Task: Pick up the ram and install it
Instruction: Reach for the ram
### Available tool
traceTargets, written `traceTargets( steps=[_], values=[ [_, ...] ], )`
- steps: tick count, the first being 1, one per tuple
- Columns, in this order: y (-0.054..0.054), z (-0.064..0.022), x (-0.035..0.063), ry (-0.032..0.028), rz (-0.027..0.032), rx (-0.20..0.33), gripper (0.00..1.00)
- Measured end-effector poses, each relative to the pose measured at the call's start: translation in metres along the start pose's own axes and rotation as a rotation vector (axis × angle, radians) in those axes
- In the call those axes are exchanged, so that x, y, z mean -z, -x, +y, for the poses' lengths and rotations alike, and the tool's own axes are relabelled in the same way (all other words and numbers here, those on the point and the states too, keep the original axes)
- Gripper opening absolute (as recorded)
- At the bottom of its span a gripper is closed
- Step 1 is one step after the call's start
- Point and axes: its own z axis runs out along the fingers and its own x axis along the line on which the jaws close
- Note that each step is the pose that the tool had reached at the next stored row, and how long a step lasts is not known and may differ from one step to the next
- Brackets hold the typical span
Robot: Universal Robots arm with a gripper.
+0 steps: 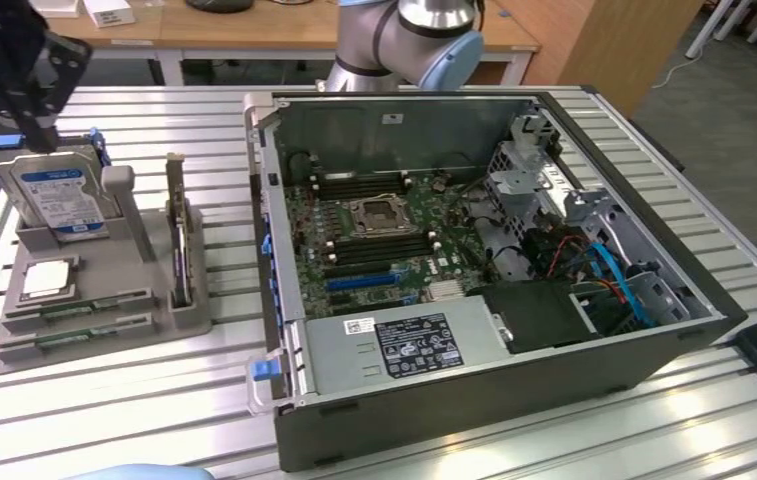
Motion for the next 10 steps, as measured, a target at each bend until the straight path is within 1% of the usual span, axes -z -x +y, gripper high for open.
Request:
traceTargets(
  steps=[7, 8, 10],
  values=[
    [-0.032, -0.0024, 0.0002, 0.0001, -0.0002, 0.0, 0.1],
    [-0.034, -0.0025, 0.0002, 0.0001, -0.0001, 0.0, 0.1],
    [-0.034, -0.0026, 0.0002, 0.0001, -0.0002, 0.0, 0.1]
  ],
)
